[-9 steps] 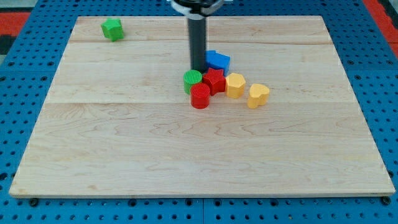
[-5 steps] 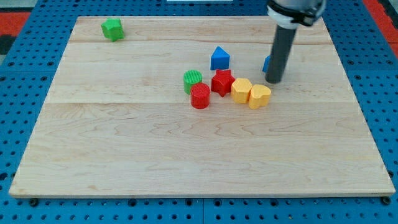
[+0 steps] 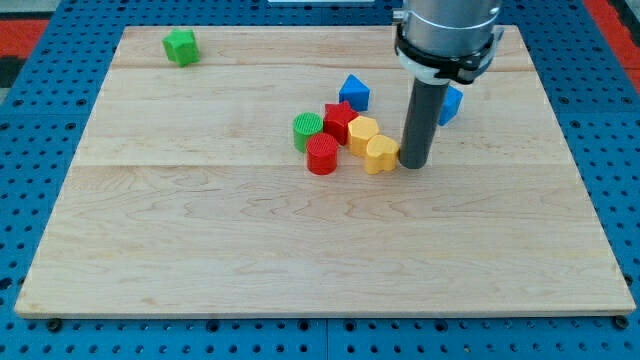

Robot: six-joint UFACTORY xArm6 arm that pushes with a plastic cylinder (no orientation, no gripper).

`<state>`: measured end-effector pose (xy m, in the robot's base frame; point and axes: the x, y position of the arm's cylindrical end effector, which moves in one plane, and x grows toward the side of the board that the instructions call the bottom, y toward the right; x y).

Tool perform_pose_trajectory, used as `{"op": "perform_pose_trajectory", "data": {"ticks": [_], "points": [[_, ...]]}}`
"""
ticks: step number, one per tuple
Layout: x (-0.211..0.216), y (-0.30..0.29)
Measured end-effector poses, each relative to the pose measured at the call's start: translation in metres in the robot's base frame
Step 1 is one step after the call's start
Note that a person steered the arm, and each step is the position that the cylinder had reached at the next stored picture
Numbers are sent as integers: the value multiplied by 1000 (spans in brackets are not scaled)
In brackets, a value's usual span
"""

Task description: Move the yellow heart parallel bottom right to the yellow hexagon

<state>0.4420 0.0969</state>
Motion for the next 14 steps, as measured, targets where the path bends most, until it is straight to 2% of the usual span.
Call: {"op": "perform_pose_trajectory", "data": {"ticks": [9, 14], "points": [[-11, -97], [-13, -119]]}}
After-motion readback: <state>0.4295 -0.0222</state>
